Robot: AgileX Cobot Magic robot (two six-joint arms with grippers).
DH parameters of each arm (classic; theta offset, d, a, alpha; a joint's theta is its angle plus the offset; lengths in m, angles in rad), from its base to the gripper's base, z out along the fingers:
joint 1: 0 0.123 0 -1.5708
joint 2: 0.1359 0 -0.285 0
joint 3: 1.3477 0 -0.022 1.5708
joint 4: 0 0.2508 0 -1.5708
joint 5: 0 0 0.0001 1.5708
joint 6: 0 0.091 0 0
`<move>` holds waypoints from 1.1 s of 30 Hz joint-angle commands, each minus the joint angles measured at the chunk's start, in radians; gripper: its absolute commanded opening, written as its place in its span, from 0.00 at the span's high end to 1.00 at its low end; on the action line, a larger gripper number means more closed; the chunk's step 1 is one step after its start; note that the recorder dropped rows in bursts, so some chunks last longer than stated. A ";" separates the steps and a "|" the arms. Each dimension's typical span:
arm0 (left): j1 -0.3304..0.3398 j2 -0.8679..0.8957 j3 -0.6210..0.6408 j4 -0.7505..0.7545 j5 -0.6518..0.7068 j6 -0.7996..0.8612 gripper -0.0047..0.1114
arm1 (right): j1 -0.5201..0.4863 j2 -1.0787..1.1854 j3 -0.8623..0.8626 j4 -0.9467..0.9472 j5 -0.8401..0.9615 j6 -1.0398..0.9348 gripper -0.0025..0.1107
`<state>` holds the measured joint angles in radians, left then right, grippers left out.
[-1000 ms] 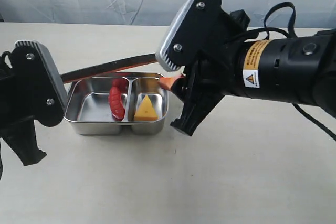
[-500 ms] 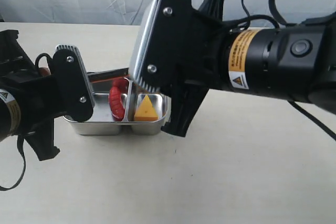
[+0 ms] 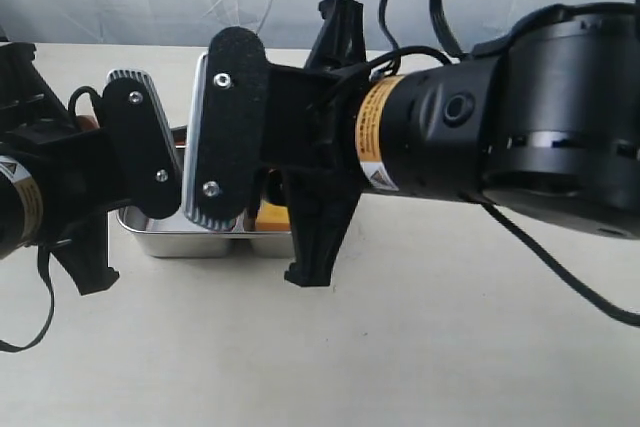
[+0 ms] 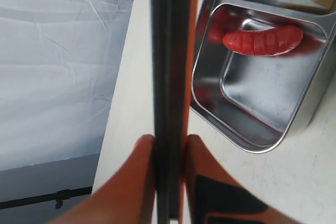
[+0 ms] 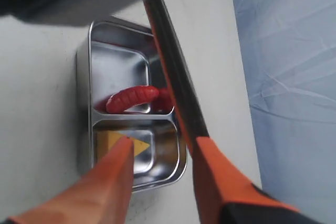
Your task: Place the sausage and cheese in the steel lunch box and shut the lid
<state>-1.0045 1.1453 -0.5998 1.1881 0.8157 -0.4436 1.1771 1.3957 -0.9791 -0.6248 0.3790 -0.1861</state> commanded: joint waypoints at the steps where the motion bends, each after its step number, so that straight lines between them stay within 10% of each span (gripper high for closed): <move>1: -0.005 0.002 -0.009 -0.009 -0.033 -0.013 0.96 | 0.011 0.036 -0.054 -0.044 0.075 -0.003 0.65; 14: -0.005 0.002 -0.009 -0.034 -0.068 -0.013 0.96 | 0.011 0.171 -0.190 -0.019 0.128 0.002 0.65; 20: -0.005 0.002 -0.009 -0.058 -0.078 -0.013 0.96 | 0.011 0.188 -0.195 -0.017 0.160 0.002 0.99; 29: -0.005 0.000 -0.009 -0.107 -0.085 -0.020 0.96 | 0.011 0.188 -0.195 -0.078 0.169 0.005 0.99; 33: -0.005 -0.020 -0.010 -0.133 -0.062 -0.064 0.81 | 0.043 0.209 -0.193 -0.362 0.218 0.228 0.99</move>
<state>-1.0045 1.1445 -0.6063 1.1033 0.7532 -0.4596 1.2166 1.5928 -1.1671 -0.8093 0.5497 -0.1193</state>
